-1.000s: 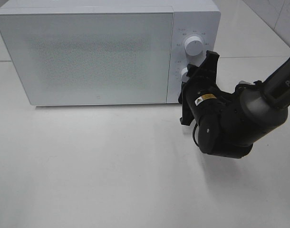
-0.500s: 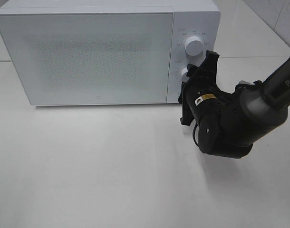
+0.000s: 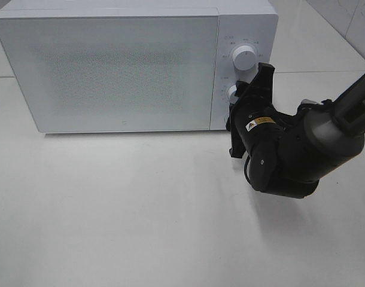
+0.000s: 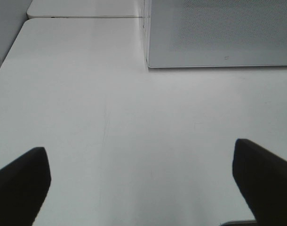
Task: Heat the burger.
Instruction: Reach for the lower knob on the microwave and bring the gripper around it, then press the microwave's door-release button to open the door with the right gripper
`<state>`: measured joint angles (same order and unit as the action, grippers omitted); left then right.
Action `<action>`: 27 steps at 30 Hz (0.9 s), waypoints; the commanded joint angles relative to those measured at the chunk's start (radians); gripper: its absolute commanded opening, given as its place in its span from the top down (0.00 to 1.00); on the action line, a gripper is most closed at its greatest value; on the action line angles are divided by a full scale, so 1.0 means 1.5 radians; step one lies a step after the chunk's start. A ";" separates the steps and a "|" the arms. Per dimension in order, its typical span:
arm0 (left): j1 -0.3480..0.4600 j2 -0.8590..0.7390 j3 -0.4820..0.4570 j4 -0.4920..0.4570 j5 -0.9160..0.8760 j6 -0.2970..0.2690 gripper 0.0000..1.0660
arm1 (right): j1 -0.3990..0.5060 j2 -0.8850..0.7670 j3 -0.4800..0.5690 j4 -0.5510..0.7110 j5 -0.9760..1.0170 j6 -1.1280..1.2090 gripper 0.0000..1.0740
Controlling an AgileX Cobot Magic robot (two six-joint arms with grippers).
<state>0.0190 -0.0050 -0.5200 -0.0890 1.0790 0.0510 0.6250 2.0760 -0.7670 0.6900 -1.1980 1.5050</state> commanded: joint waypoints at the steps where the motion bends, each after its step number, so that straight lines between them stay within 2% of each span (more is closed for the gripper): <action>1: 0.001 -0.013 0.003 0.002 -0.007 -0.003 0.08 | 0.003 -0.027 0.014 -0.038 -0.134 -0.041 0.52; 2: 0.001 -0.013 0.003 0.002 -0.007 -0.003 0.08 | 0.003 -0.029 0.019 -0.041 -0.134 -0.047 0.47; 3: 0.001 -0.013 0.003 0.002 -0.007 -0.003 0.08 | 0.003 -0.029 0.019 -0.041 -0.134 -0.047 0.47; 5: 0.001 -0.013 0.003 0.002 -0.007 -0.003 0.08 | 0.003 -0.030 0.039 -0.041 -0.133 -0.056 0.32; 8: 0.001 -0.013 0.003 0.002 -0.007 -0.003 0.08 | 0.003 -0.037 0.062 -0.051 -0.127 -0.068 0.26; 11: 0.001 -0.013 0.003 0.002 -0.007 -0.003 0.08 | 0.003 -0.040 0.072 -0.059 -0.127 -0.071 0.27; 13: 0.001 -0.013 0.003 0.002 -0.007 -0.003 0.08 | 0.003 -0.055 0.111 -0.101 -0.119 -0.083 0.29; 22: 0.001 -0.013 0.003 0.002 -0.007 -0.003 0.08 | 0.003 -0.135 0.197 -0.163 -0.096 -0.136 0.30; 24: 0.001 -0.013 0.003 0.002 -0.007 -0.003 0.08 | 0.003 -0.150 0.207 -0.173 -0.079 -0.155 0.30; 26: 0.001 -0.013 0.003 0.002 -0.007 -0.003 0.08 | 0.002 -0.211 0.230 -0.227 0.019 -0.243 0.30; 27: 0.001 -0.013 0.003 0.002 -0.007 -0.003 0.08 | 0.002 -0.211 0.230 -0.227 0.019 -0.243 0.30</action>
<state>0.0190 -0.0050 -0.5200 -0.0890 1.0790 0.0510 0.6250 1.8020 -0.4310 0.3960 -1.1960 1.2160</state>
